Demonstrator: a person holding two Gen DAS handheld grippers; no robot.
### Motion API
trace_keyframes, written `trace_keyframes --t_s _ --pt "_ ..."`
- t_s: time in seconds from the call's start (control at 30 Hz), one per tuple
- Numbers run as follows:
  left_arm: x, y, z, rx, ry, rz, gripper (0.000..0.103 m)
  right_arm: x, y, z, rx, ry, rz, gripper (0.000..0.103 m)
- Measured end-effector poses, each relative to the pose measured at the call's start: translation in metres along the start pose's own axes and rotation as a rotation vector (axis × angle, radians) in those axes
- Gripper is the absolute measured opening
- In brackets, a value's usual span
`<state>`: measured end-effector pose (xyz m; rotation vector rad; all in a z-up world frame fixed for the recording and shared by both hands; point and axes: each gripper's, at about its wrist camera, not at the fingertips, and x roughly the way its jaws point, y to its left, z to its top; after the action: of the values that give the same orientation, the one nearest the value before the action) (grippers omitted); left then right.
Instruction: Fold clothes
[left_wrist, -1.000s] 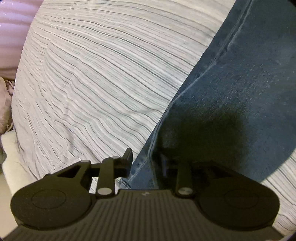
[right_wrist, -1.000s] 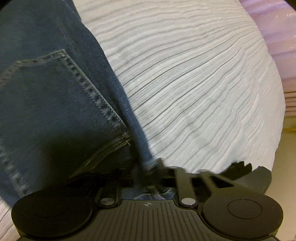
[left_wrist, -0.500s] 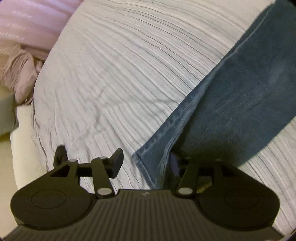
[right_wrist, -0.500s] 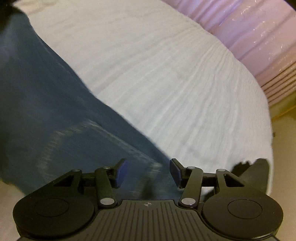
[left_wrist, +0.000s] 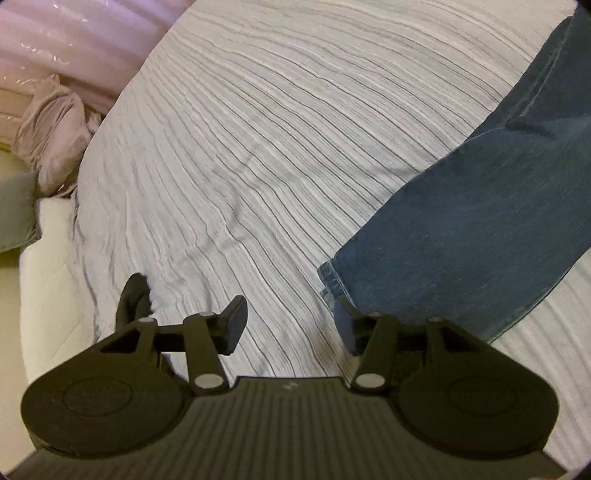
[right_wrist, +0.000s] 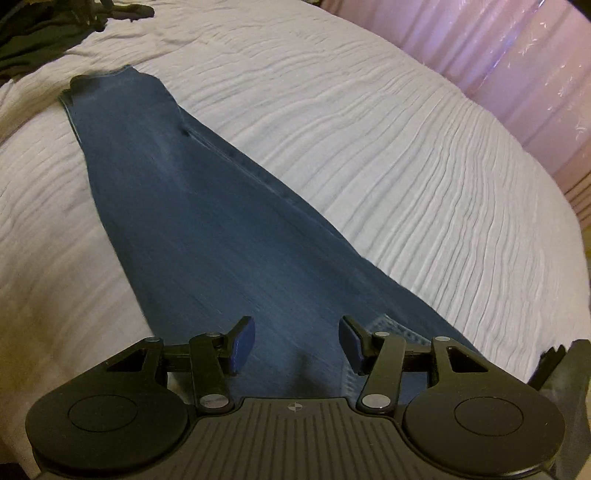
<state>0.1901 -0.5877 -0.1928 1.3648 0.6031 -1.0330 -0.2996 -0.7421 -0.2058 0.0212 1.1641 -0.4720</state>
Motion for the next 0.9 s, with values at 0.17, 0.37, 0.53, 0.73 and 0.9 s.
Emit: trace_keyframes --t_s 0.17,0.37,0.53,0.73,0.9 --pt "0.003 -0.035 -0.06 0.255 -0.181 -0.055 0.042 -0.008 0.052 0.017 0.049 0.009 -0.007 0.053" --pt "0.031 -0.11 -0.113 0.605 -0.249 -0.02 0.035 0.002 0.105 0.04 0.05 0.056 0.033 0.053" --pt "0.054 -0.13 -0.119 0.696 -0.248 0.055 0.019 0.01 0.113 0.043 0.055 0.1 0.015 0.053" --pt "0.026 -0.105 -0.122 0.561 -0.235 0.067 0.001 0.007 0.096 0.034 0.125 0.145 -0.026 0.053" --pt "0.035 -0.131 -0.134 0.642 -0.146 -0.009 0.005 0.008 0.081 0.021 0.208 0.171 -0.039 0.053"
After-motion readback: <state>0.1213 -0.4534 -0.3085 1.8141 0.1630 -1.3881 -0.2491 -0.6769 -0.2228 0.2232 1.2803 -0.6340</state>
